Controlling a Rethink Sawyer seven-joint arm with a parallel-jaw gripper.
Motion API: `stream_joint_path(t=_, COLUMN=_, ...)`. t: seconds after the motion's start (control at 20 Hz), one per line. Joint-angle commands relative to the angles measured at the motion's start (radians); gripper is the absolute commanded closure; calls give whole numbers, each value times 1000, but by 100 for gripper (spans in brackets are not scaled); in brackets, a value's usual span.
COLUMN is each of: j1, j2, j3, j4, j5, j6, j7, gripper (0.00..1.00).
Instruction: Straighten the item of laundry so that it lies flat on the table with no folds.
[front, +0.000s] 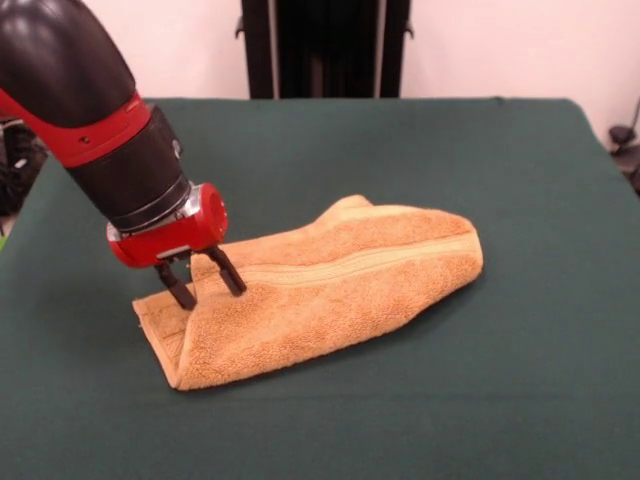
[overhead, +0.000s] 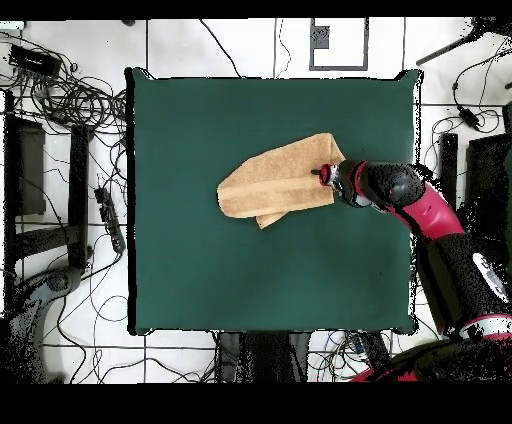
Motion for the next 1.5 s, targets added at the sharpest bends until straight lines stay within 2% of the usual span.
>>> stream_joint_path(t=0.05, j1=63, j2=49, j3=96, j4=152, j5=41, j6=-22, j7=118, gripper=0)
stream_joint_path(t=0.55, j1=70, j2=43, j3=107, j4=191, j5=41, j6=-79, j7=137, gripper=0)
stream_joint_path(t=1.25, j1=68, j2=52, j3=130, j4=228, j5=87, j6=-123, j7=153, gripper=0)
stream_joint_path(t=1.5, j1=37, j2=46, j3=166, j4=273, j5=139, j6=-65, j7=146, gripper=0)
